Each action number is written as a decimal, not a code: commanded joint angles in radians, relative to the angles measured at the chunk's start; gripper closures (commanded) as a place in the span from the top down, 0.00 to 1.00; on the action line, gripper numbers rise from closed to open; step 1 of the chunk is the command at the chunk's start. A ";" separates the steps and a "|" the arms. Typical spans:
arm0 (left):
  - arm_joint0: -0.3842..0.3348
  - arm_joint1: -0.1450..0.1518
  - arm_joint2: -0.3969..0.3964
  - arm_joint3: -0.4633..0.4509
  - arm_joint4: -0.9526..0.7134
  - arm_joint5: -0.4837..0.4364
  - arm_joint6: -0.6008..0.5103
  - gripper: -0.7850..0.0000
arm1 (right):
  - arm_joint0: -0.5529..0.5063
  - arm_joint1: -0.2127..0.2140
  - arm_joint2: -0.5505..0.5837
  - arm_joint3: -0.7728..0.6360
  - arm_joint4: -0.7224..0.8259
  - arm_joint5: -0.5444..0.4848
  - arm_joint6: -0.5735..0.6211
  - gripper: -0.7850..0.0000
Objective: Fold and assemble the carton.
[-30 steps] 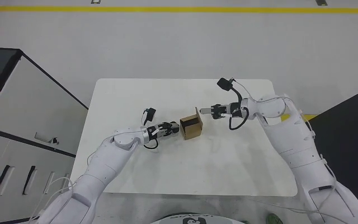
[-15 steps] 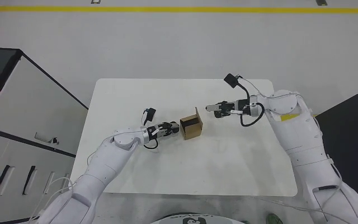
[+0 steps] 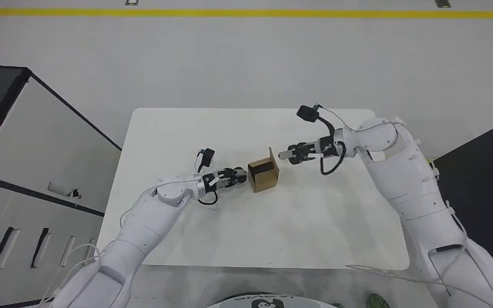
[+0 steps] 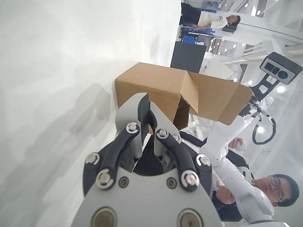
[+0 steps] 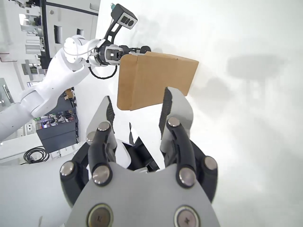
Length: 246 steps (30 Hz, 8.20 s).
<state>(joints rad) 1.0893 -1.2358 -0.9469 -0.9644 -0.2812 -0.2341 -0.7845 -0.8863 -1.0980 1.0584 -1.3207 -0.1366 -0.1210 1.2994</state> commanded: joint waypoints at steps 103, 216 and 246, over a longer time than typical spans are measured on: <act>0.000 0.000 0.000 0.000 0.000 0.000 0.000 0.00 | 0.330 -0.271 -0.606 0.090 -0.536 0.150 0.071 0.13; 0.000 0.000 0.000 0.000 0.000 0.000 0.000 0.00 | 0.278 -0.344 -0.428 0.345 -0.442 0.091 -0.013 0.00; 0.000 0.000 0.000 0.000 0.000 0.000 0.000 0.00 | 0.217 -0.284 -0.223 0.251 -0.305 0.022 0.012 1.00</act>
<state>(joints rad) 1.0893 -1.2358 -0.9469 -0.9644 -0.2812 -0.2341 -0.7845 -0.6560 -1.3929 0.7987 -1.0559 -0.4749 -0.0825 1.2996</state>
